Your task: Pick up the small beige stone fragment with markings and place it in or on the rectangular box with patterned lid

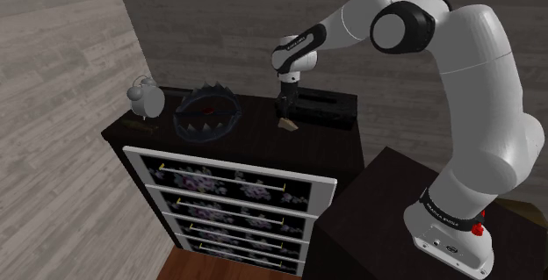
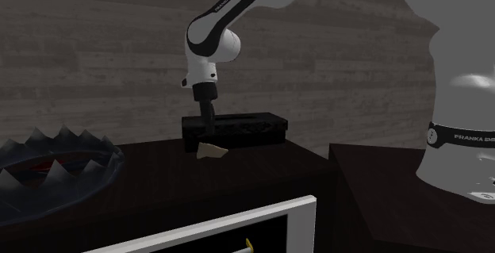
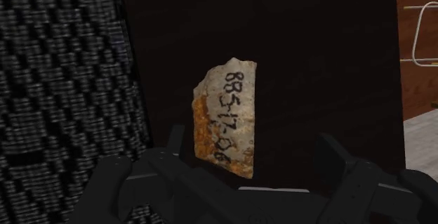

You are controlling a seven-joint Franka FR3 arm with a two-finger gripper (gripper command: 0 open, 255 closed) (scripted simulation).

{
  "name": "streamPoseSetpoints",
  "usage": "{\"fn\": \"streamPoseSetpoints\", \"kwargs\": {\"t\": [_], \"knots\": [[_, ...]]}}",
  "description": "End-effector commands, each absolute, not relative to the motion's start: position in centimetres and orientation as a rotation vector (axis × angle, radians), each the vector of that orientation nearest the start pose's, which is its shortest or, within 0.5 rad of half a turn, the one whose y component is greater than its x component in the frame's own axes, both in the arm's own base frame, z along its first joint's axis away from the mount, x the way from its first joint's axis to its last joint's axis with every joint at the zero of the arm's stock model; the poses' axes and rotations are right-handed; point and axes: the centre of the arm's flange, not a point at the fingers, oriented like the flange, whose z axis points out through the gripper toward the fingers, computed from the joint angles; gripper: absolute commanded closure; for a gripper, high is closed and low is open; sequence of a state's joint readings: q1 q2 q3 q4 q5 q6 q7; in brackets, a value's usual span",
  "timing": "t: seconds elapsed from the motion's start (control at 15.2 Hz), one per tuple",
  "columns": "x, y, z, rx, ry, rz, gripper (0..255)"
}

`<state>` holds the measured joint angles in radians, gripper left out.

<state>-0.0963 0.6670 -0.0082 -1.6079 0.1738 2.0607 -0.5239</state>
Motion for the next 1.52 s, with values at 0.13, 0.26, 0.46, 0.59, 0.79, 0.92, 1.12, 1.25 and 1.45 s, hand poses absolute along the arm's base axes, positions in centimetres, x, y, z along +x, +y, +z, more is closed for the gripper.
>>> {"fn": "streamPoseSetpoints", "kwargs": {"t": [0.13, 0.26, 0.46, 0.59, 0.79, 0.92, 1.12, 1.25, 1.45], "knots": [[67.8, -6.0, 20.5, -2.925, -0.511, 0.13, 0], [67.7, -5.9, 19.4, -2.925, -0.511, 0.13, 0], [67.7, -5.8, 19.1, -2.925, -0.511, 0.13, 0], [67.7, -5.8, 19.1, -2.925, -0.511, 0.13, 0], [67.7, -5.8, 19.1, -2.925, -0.511, 0.13, 0], [67.9, -6.7, 18.9, -2.926, -0.512, 0.13, 255], [69.0, -7.3, 18.6, -2.926, -0.512, 0.13, 255], [68.0, -8.0, 19.5, -2.926, -0.513, 0.129, 255], [67.8, -8.5, 19.5, -2.926, -0.512, 0.131, 255]]}}
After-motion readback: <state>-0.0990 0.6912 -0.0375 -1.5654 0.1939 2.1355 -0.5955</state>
